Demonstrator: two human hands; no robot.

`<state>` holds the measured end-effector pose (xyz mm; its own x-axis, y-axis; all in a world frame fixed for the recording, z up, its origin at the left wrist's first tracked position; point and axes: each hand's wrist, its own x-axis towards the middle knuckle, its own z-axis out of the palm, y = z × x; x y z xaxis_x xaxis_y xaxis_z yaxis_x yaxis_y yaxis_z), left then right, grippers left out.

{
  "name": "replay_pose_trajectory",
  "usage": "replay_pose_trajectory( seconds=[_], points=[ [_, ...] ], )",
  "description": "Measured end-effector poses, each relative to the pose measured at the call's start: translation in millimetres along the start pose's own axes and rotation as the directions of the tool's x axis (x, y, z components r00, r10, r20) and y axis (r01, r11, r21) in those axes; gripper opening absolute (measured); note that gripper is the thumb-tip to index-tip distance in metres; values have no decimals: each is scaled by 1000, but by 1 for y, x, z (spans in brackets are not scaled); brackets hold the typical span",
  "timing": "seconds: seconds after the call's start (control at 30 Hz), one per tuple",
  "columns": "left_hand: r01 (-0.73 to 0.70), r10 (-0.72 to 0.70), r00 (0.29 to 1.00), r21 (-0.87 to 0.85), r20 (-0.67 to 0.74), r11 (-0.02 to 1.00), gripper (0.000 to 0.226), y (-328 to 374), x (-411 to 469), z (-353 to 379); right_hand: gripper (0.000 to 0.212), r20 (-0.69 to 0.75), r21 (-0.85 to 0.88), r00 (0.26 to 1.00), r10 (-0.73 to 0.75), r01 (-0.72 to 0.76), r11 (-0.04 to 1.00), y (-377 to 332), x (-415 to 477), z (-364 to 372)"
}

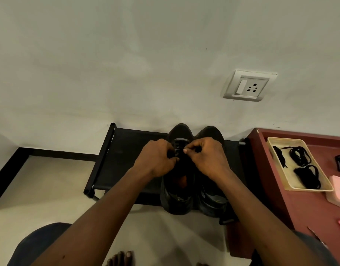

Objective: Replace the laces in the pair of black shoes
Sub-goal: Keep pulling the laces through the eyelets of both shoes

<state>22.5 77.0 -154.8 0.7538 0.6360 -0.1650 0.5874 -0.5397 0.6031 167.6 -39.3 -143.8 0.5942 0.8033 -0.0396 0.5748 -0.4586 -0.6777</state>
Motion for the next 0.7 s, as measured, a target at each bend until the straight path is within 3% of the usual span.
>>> replay_pose_trajectory(
  seconds=[0.27,0.43,0.57,0.7],
  points=[
    [114,-88,992,-371,87,922,13,-16,2,-5,10,87,-132,996,-27,38,990,-8,-2,17],
    [177,-129,983,-473,133,863,16,-20,2,-6,12,96,-234,994,-56,77,969,-15,-3,20],
    [164,-123,986,-475,116,865,15,-20,2,-7,15,106,-294,992,-73,101,950,-18,-3,20],
    [55,-40,998,-292,57,955,14,-15,0,-5,17,123,-362,988,-92,131,923,-17,-4,17]
  ],
)
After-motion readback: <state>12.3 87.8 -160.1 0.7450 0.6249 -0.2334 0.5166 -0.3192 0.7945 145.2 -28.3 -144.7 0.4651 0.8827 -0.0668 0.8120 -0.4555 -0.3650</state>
